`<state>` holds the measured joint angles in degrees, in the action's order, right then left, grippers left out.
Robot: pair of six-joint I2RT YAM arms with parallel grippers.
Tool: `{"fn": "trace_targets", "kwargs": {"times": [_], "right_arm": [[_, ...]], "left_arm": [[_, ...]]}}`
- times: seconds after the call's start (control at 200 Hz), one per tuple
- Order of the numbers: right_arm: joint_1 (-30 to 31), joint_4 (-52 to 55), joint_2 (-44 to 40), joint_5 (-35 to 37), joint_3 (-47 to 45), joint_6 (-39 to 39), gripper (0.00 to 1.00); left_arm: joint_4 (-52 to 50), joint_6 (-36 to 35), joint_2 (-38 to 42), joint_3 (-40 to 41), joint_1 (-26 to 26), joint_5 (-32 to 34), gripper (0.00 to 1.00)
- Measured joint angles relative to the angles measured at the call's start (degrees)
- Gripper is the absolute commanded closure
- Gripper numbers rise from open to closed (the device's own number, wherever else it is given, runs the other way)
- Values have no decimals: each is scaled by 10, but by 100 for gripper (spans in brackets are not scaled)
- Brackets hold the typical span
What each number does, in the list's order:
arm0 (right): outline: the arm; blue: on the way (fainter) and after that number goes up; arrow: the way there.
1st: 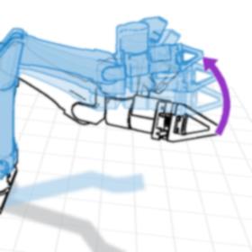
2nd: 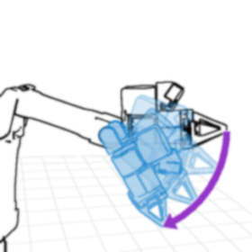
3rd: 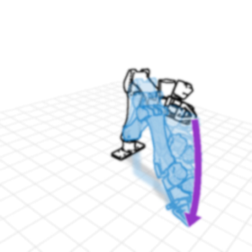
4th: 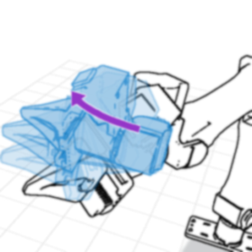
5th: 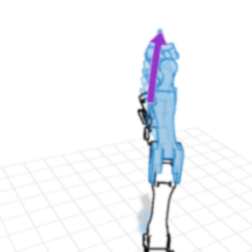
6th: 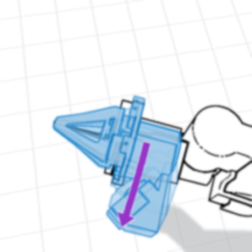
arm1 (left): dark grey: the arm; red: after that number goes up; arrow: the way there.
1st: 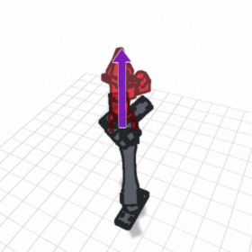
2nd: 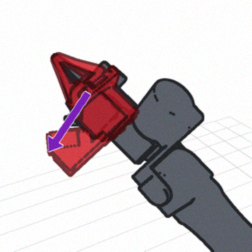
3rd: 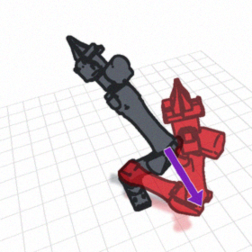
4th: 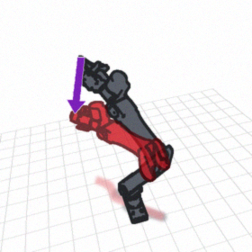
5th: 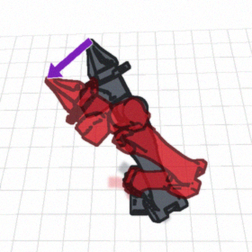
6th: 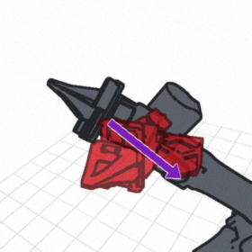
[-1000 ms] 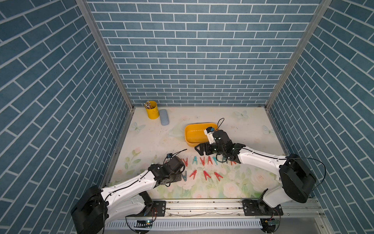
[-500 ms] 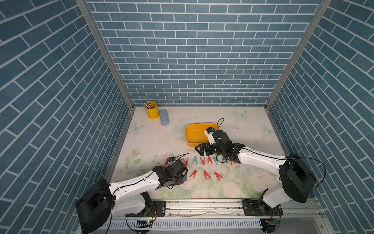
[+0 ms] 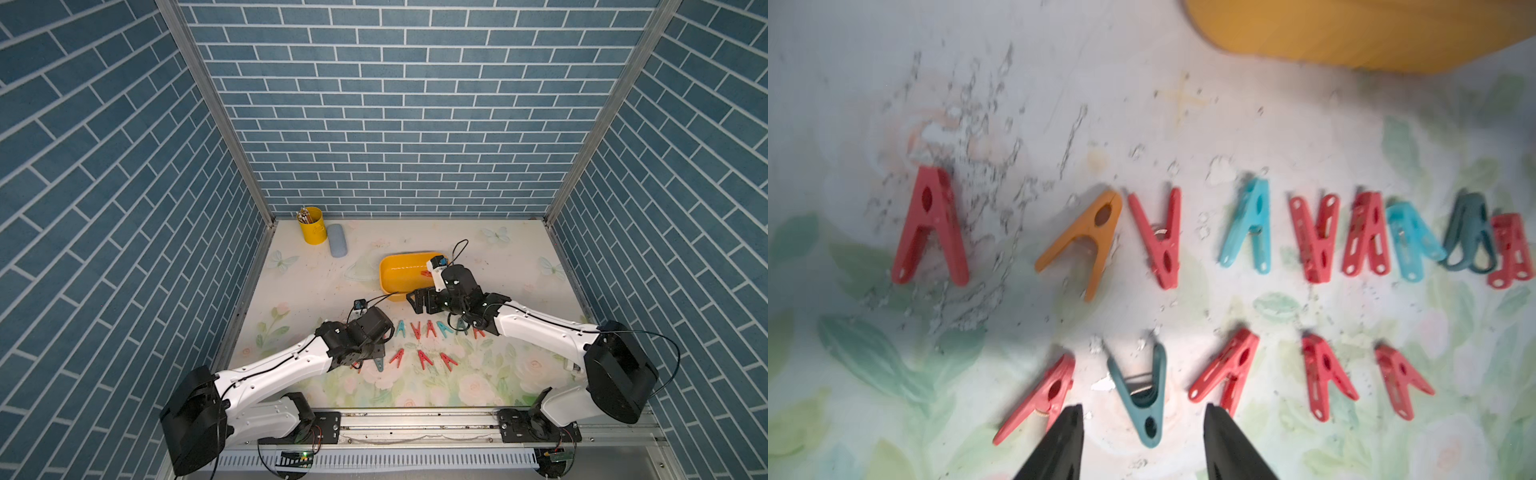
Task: Take the clothespins out of the storage box
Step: Place the clothespin at the center of the board, then pick up the clothespin from the storage box.
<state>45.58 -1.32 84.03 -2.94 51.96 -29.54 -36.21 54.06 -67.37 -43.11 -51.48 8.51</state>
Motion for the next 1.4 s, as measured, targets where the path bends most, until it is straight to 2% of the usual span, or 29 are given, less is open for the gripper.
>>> {"fn": "trace_targets", "kwargs": {"times": [0.185, 0.525, 0.68, 0.85, 1.095, 1.225, 1.4], "right_arm": [[-21, 0, -37, 29, -9, 0, 1], [-46, 22, -46, 52, -10, 0, 1], [-61, 37, -43, 54, -10, 8, 0], [-76, 49, -9, 47, 17, 16, 10], [-89, 65, 90, 41, 103, 5, 18], [-97, 85, 152, 45, 156, -21, 22], [-114, 106, 214, 49, 202, -63, 32]], "left_arm": [[0, -55, -67, -82, 32, 9, 39], [27, -154, -208, -226, 96, -9, 34], [43, -182, -264, -281, 112, -23, 19], [53, -202, -300, -316, 140, -37, 0], [60, -214, -307, -338, 175, -55, 0], [62, -221, -307, -348, 184, -61, 0], [64, -230, -307, -350, 190, -62, 1]]}}
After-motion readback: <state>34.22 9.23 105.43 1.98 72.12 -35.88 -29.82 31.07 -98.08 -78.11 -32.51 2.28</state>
